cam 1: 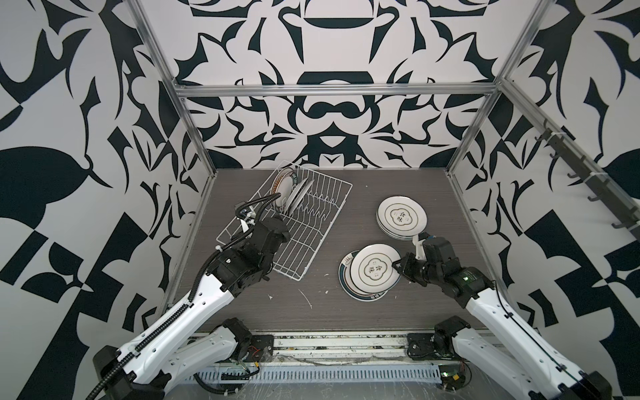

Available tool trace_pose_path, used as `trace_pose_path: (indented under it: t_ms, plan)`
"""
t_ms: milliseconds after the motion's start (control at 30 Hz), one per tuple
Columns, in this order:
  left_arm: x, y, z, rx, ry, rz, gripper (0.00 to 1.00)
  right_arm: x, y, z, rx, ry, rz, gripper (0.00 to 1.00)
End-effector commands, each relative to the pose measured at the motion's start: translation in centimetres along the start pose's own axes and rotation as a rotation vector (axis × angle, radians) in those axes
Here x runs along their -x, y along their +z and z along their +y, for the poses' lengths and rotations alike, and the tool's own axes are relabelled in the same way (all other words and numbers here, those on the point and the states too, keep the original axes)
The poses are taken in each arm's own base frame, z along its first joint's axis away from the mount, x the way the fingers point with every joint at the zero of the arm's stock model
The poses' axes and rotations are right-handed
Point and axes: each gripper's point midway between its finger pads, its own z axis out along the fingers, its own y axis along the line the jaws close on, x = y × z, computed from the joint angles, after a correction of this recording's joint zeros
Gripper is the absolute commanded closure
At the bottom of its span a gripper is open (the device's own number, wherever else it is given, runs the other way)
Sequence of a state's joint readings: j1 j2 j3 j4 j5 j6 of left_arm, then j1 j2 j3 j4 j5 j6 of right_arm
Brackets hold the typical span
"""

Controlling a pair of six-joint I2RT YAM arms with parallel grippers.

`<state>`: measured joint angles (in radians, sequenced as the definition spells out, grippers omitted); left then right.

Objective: Unload the plates from the dish rack
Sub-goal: Place a plate on the plates.

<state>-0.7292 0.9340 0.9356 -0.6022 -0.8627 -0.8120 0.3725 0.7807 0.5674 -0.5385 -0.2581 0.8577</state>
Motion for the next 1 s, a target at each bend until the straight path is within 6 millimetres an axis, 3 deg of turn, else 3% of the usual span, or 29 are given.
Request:
trace_pose_path:
  t_ms: [0,433,967]
  plan:
    - [0.7,0.0,0.5,0.025,-0.026,-0.041,0.01,0.3,0.3,-0.4,-0.02,-0.016,-0.008,1.0]
    - [-0.6,0.5,-0.2,-0.017,-0.048,0.0,0.01,-1.2,2.7,-2.8,-0.143,0.026,0.11,1.0]
    - [-1.6,-0.5,1.4,-0.013,-0.025,0.049,0.01,-3.8,2.4,-5.4,-0.275,-0.006,0.191,0.99]
